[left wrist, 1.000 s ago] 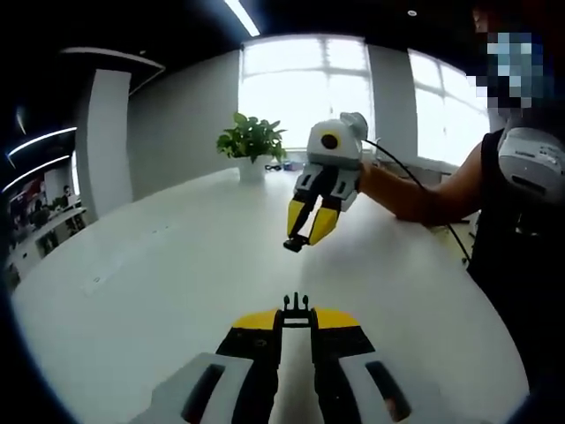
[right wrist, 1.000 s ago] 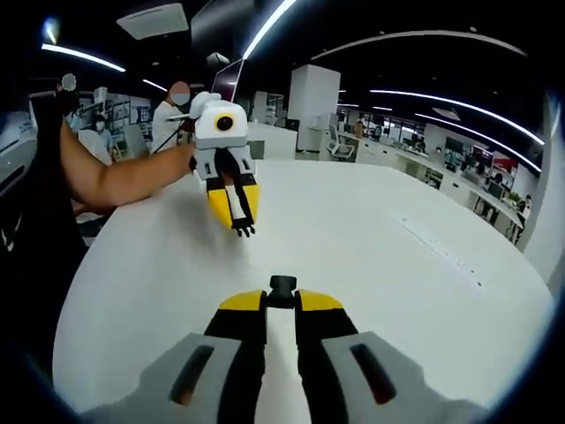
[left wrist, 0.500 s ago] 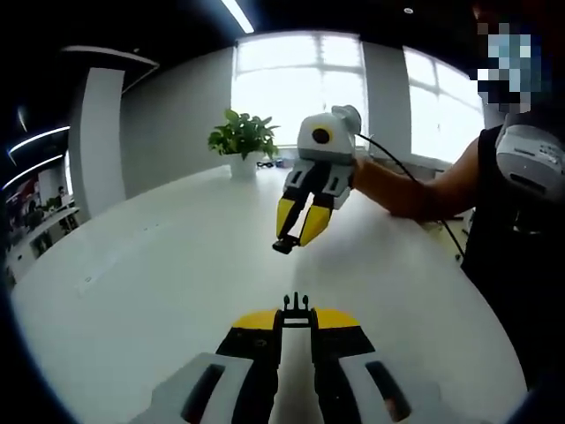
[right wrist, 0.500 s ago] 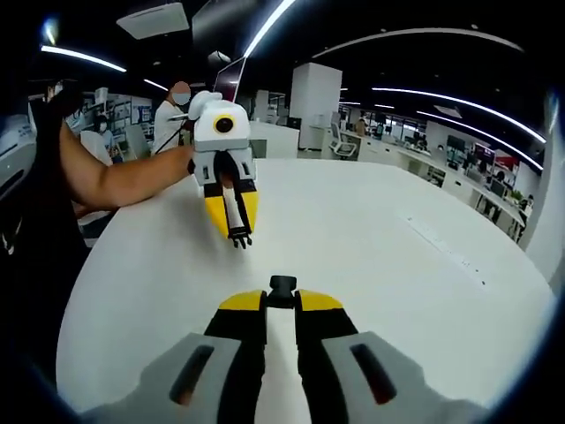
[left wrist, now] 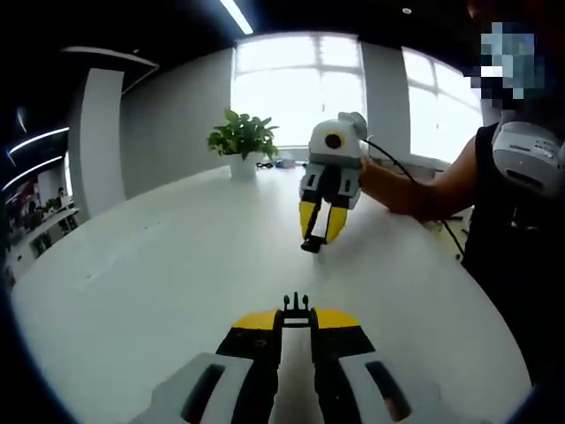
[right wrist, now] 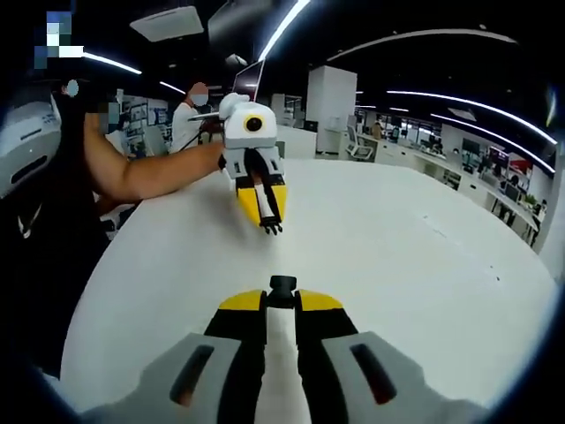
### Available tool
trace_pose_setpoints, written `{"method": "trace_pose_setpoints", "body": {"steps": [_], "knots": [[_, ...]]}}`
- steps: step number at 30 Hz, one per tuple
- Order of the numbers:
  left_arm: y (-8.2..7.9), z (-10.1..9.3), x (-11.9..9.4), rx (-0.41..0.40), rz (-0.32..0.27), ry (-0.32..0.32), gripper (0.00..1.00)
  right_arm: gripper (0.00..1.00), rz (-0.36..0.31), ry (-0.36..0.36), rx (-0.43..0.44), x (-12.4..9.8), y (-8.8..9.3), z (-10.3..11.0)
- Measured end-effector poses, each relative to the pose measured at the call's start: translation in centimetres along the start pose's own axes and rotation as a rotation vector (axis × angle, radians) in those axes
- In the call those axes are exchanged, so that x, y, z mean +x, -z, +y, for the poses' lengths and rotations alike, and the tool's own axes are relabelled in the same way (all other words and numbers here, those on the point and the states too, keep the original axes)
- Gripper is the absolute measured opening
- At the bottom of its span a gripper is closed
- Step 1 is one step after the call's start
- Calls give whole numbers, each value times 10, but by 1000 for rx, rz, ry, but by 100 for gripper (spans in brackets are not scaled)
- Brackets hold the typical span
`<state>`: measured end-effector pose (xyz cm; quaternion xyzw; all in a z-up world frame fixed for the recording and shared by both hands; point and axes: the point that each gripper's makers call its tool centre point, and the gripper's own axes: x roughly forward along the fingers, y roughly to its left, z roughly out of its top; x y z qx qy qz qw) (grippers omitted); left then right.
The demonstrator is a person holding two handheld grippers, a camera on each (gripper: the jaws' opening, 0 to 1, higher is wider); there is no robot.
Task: Snap the two parts of the plastic buckle together until the buckle closes and remains connected.
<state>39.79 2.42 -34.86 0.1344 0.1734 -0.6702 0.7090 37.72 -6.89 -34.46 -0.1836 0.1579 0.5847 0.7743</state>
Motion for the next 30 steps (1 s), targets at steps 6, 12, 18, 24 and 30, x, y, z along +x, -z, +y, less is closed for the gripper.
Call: {"method": "trace_pose_setpoints", "body": {"steps": [6,12,18,24,30], "knots": [[2,1,0,-12,-7,11,11,11,12,-18,7,4,9,-2],[5,1,0,-3,-3,13,11,11,2,-21,11,2,8,-2],[7,-11,2,-9,8,70,11,11,5,-42,1,3,9,3],[11,-15,5,11,23,88,11,11,8,-71,-9,5,11,9],[15,-20,10,30,38,111,11,11,11,-87,-11,5,12,12]]}}
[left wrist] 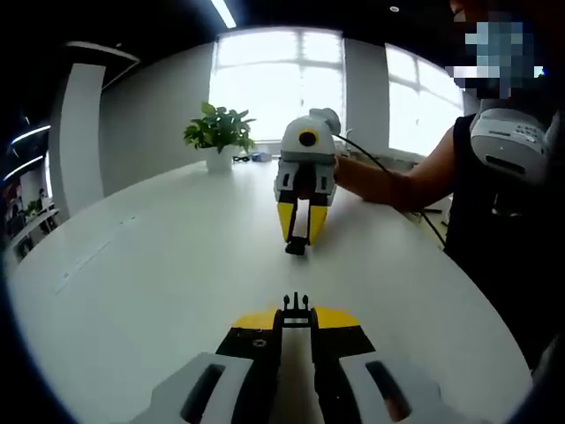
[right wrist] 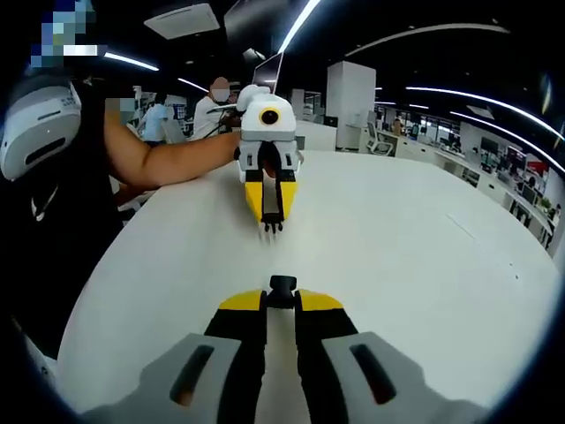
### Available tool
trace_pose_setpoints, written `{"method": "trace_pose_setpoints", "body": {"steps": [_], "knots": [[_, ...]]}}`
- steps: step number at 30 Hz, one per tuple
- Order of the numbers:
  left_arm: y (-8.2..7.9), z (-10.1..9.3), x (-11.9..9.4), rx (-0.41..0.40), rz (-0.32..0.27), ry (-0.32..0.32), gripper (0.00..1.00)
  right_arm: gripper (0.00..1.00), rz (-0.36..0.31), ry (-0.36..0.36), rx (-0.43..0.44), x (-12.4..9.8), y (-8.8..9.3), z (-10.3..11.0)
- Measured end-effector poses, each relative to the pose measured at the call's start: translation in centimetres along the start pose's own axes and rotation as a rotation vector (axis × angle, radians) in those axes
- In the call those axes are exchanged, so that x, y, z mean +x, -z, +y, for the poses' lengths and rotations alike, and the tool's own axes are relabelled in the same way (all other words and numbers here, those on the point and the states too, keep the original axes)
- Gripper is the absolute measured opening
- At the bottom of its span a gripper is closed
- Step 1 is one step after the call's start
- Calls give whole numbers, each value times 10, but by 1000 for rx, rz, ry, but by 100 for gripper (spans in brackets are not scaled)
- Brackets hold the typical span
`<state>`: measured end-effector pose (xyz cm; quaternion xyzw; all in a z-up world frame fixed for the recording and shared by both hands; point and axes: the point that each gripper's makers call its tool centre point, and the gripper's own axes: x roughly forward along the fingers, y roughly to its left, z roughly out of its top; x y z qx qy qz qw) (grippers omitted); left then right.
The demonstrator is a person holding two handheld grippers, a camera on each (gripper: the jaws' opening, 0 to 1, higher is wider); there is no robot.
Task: Snap the two parts of the plastic buckle together until the buckle closes and remains connected.
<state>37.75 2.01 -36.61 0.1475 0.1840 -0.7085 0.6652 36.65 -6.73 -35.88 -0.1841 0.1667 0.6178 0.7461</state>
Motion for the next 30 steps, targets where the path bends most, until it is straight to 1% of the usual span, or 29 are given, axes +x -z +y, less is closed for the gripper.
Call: {"method": "trace_pose_setpoints", "body": {"steps": [4,12,20,30], "knots": [[2,-2,0,-4,9,11,11,11,1,-5,-2,0,0,1],[0,-7,1,-4,9,28,11,11,7,-22,-3,3,3,5],[2,-8,8,17,17,33,11,11,15,-33,1,4,5,7],[-1,-6,8,20,3,22,11,11,23,-48,-2,7,6,10]]}}
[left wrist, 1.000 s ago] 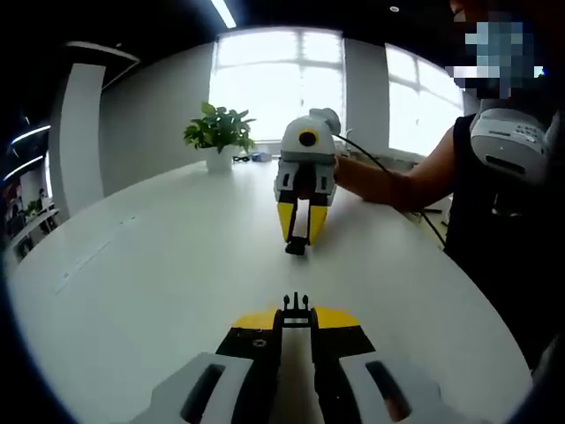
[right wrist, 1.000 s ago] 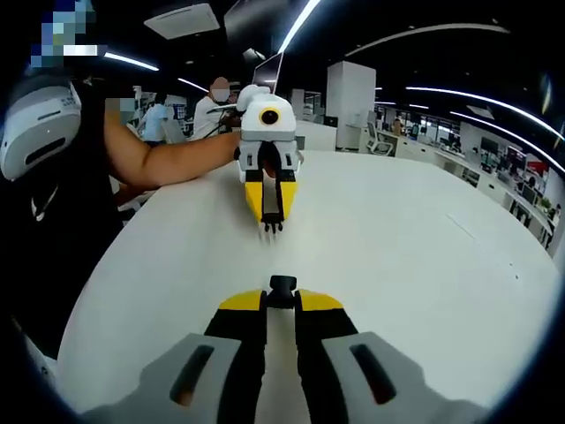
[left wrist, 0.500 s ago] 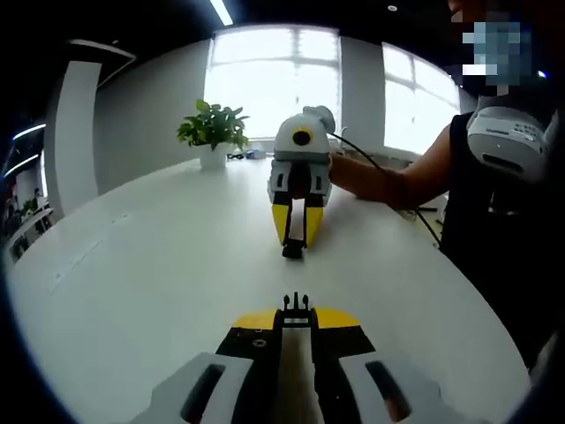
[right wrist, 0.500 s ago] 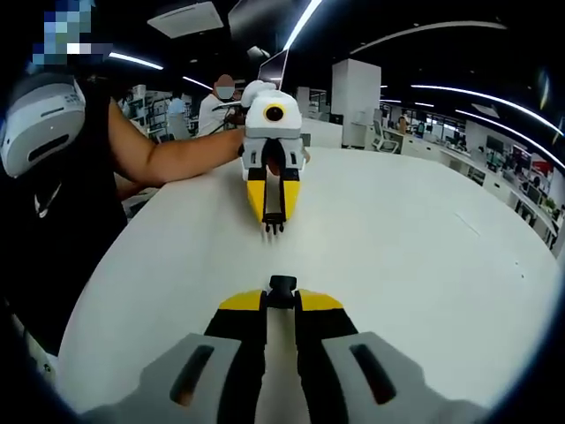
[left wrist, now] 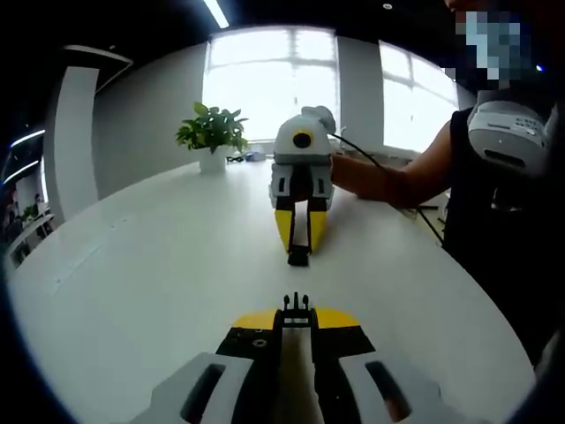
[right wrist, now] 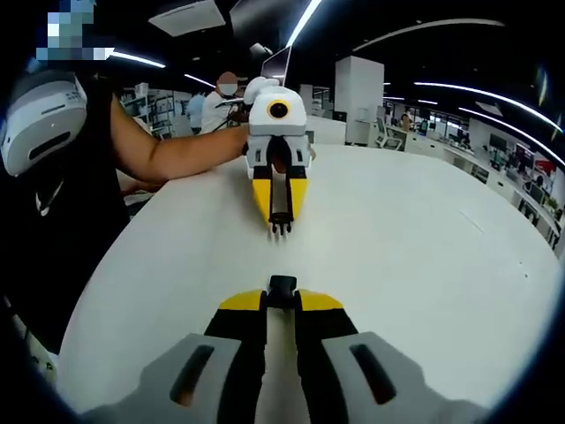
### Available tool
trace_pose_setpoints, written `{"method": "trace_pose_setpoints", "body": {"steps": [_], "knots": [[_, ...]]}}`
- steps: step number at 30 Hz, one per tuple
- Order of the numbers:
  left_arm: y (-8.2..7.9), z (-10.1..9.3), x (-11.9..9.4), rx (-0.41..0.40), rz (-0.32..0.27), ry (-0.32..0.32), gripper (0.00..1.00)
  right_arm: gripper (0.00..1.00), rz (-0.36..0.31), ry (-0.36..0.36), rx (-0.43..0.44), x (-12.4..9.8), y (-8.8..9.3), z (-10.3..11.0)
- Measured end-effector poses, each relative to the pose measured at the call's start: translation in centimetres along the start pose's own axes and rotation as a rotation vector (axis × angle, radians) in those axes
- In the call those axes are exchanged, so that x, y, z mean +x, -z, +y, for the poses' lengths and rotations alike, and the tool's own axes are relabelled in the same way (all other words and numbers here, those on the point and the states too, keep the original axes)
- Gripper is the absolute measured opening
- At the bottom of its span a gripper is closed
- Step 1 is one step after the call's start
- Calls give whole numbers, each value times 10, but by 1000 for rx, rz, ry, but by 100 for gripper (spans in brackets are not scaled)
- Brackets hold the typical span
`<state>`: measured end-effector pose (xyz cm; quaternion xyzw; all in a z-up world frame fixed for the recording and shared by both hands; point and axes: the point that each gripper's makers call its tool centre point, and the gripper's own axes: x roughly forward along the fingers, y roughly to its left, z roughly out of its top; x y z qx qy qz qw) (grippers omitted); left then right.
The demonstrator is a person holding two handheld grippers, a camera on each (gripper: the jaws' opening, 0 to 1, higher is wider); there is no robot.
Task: Snap the two parts of the plastic buckle together until the buckle closes and remains connected.
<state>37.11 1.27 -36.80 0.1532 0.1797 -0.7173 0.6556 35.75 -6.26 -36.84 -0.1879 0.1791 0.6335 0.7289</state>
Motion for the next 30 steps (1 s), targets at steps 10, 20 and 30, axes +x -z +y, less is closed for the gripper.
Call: {"method": "trace_pose_setpoints", "body": {"steps": [10,20,30], "knots": [[3,-3,4,-3,14,14,10,11,2,4,-5,0,1,-2],[4,-3,6,-10,18,17,10,11,2,3,-30,2,1,0],[5,-3,7,-15,20,22,10,11,2,0,-33,3,1,1]]}}
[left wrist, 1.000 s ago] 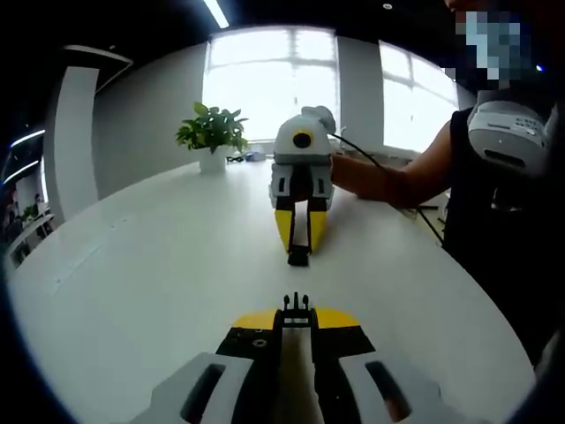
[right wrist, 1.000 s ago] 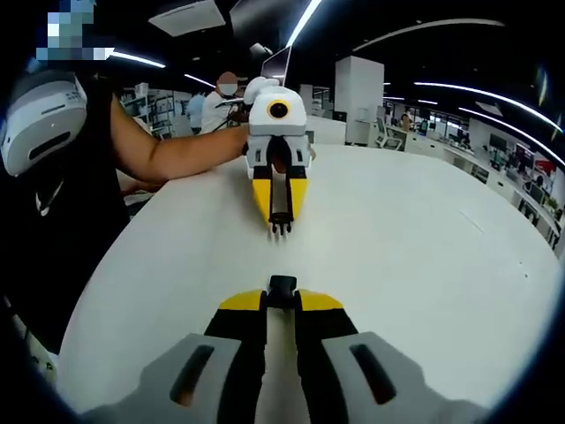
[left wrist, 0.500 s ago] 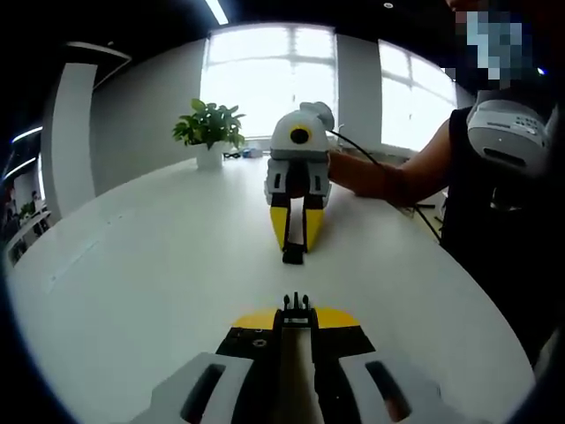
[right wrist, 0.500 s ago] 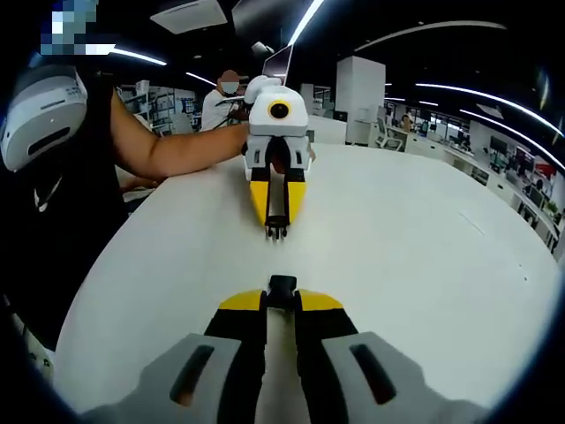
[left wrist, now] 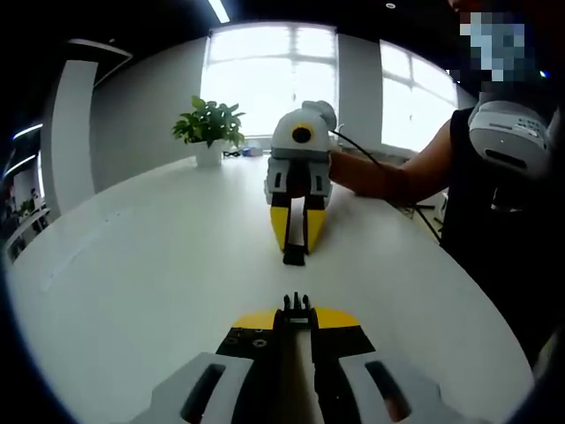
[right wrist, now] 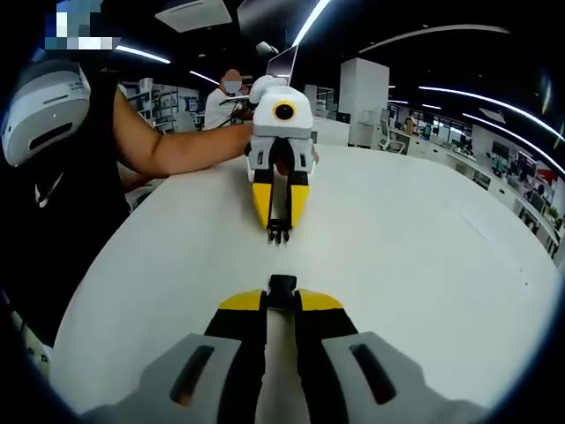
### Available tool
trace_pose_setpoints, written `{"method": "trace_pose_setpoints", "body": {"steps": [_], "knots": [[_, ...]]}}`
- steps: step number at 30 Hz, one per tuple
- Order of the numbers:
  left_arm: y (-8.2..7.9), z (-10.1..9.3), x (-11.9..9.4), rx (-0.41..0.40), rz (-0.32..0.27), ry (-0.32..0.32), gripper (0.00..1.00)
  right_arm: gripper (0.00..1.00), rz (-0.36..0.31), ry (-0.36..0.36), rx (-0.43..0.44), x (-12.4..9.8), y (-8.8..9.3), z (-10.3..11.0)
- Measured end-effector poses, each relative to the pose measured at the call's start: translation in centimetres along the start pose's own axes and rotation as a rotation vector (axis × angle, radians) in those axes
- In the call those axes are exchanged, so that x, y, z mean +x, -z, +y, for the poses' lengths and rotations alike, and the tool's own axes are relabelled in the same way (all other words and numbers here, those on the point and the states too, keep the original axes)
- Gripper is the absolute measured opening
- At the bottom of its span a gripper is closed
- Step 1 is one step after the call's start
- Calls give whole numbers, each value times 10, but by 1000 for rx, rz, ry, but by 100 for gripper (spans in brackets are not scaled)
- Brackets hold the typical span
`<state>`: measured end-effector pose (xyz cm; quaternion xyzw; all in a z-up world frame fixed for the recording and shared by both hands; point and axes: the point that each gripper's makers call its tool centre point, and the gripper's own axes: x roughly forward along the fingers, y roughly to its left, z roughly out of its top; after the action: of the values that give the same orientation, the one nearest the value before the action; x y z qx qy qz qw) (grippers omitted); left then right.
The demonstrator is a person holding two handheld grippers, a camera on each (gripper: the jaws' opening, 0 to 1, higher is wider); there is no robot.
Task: Snap the two parts of the plastic buckle together until the buckle closes and remains connected.
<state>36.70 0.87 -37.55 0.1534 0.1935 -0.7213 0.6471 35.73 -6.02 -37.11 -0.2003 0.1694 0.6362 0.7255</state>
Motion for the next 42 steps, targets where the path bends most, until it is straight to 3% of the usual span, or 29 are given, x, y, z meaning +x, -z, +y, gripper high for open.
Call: {"method": "trace_pose_setpoints", "body": {"steps": [42], "knots": [[-4,-2,12,4,-16,19,10,11,-16,-21,2,6,-2,4]]}}
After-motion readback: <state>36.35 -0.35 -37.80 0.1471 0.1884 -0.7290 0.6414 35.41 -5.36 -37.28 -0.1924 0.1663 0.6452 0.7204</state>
